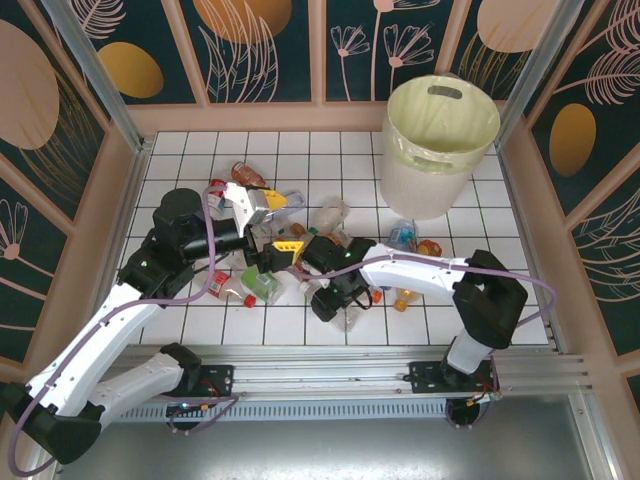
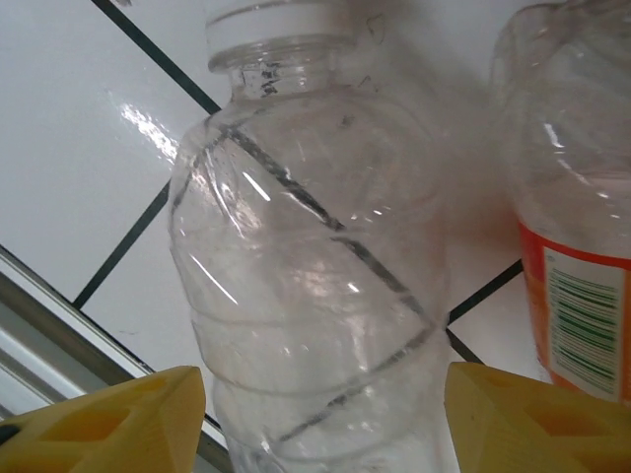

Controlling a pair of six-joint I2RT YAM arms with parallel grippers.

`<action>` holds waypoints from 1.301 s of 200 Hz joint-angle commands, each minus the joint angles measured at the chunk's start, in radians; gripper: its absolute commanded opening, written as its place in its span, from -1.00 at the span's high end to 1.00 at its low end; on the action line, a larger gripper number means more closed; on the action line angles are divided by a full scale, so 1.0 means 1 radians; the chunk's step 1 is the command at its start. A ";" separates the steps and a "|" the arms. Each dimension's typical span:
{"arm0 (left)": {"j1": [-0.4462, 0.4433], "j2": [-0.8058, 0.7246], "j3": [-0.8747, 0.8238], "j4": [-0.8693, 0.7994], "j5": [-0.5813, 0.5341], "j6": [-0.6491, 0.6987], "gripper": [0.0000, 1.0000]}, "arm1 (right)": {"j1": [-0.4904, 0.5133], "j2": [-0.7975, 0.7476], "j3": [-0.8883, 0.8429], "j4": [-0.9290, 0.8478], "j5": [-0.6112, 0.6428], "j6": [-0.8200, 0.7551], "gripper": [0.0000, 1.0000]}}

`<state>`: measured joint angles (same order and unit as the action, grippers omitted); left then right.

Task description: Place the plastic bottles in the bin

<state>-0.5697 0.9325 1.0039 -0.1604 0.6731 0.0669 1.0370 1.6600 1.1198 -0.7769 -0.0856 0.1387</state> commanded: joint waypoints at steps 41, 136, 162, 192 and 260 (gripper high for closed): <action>-0.004 -0.014 -0.013 0.032 0.028 -0.006 -0.97 | 0.045 0.078 0.051 0.007 0.030 -0.001 -0.48; -0.004 -0.010 -0.016 0.041 0.033 -0.013 -0.97 | 0.083 0.138 0.061 0.072 0.033 0.019 -0.34; -0.004 -0.012 -0.019 0.055 0.033 -0.020 -0.97 | 0.082 0.092 0.058 0.085 0.002 0.018 -0.25; -0.004 -0.035 -0.058 0.152 -0.005 -0.066 -0.97 | 0.065 0.026 0.046 0.086 0.004 0.022 -0.24; -0.004 0.014 -0.044 0.407 -0.051 -0.243 -0.97 | -0.079 -0.215 0.019 0.137 -0.028 0.028 -0.24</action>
<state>-0.5697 0.9199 0.9440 0.0853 0.6445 -0.0856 1.0195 1.5284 1.1442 -0.6762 -0.0841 0.1585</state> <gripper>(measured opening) 0.986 0.624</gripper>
